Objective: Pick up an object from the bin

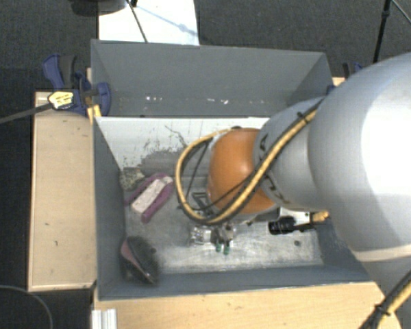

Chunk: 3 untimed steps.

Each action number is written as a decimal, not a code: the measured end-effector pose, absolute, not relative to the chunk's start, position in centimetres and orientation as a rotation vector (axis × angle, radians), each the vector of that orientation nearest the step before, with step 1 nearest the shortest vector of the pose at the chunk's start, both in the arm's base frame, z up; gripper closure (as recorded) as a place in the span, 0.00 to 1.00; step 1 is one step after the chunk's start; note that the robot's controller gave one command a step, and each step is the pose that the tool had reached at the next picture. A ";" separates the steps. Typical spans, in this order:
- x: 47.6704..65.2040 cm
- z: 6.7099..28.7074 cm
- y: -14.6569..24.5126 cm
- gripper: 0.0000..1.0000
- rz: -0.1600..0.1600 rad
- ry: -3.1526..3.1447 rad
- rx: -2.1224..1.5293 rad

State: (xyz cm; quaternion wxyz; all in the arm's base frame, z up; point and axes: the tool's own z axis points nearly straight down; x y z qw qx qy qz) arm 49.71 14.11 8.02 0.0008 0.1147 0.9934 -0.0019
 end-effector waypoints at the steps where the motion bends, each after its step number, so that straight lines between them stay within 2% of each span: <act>1: 49.6 8.0 14.7 0.00 0.000 3.122 0.345; 2: 52.0 11.8 7.5 0.00 -0.003 3.103 0.448; 3: 51.1 8.3 11.8 0.00 0.001 3.069 0.677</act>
Offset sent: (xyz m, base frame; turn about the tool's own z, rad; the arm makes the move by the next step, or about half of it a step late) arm 0.0000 0.0000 0.0000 0.0000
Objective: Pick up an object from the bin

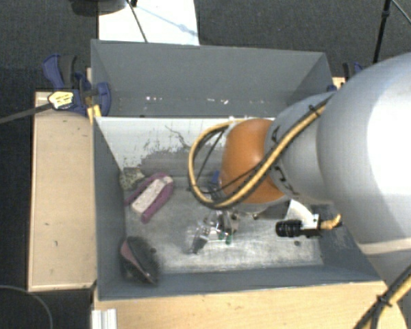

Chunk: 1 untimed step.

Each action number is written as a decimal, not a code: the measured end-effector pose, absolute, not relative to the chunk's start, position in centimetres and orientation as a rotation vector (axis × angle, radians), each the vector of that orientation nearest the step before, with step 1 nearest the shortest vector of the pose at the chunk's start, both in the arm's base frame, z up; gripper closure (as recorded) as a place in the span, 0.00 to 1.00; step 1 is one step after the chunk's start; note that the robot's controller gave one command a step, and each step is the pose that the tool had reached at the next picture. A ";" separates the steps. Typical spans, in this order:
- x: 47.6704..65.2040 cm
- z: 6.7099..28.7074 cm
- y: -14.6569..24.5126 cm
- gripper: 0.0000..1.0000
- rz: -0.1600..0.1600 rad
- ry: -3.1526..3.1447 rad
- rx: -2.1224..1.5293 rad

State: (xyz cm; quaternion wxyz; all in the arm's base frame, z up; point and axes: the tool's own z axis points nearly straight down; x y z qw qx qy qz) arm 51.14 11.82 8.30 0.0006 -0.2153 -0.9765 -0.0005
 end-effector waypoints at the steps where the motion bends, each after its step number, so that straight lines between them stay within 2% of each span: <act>1: 51.2 8.4 11.7 1.00 0.000 -3.069 -0.674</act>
Offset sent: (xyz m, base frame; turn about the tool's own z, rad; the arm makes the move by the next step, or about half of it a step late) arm 0.0000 0.0000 0.0000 0.0000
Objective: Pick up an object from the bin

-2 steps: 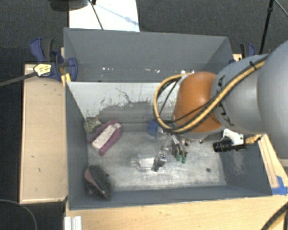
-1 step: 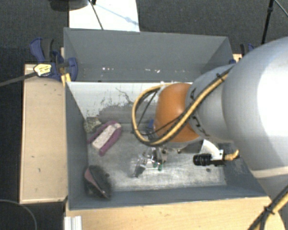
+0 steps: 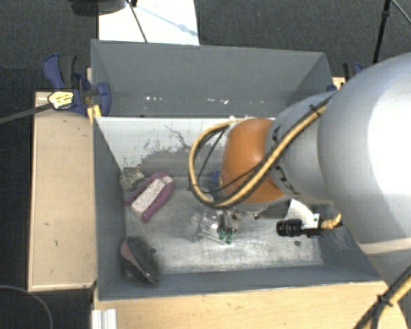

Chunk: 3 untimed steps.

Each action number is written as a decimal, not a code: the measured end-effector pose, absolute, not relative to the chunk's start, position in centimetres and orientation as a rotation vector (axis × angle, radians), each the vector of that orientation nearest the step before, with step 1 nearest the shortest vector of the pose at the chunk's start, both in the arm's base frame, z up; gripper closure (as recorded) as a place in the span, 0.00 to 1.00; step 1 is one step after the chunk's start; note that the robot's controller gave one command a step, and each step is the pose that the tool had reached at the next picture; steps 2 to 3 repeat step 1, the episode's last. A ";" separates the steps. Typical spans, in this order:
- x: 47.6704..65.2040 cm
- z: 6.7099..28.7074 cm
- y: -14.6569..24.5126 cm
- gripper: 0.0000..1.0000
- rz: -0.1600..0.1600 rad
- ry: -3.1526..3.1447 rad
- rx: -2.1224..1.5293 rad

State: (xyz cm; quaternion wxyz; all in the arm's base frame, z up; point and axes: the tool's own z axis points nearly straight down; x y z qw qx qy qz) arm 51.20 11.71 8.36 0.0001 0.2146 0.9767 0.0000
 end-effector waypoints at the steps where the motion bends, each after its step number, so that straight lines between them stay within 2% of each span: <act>1: 51.0 21.7 11.2 1.00 0.006 3.069 0.632; 3: 51.0 21.7 11.2 1.00 0.006 3.069 0.632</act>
Offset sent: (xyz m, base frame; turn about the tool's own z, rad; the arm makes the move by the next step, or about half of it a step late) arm -0.0037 -0.0046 0.1284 -0.0239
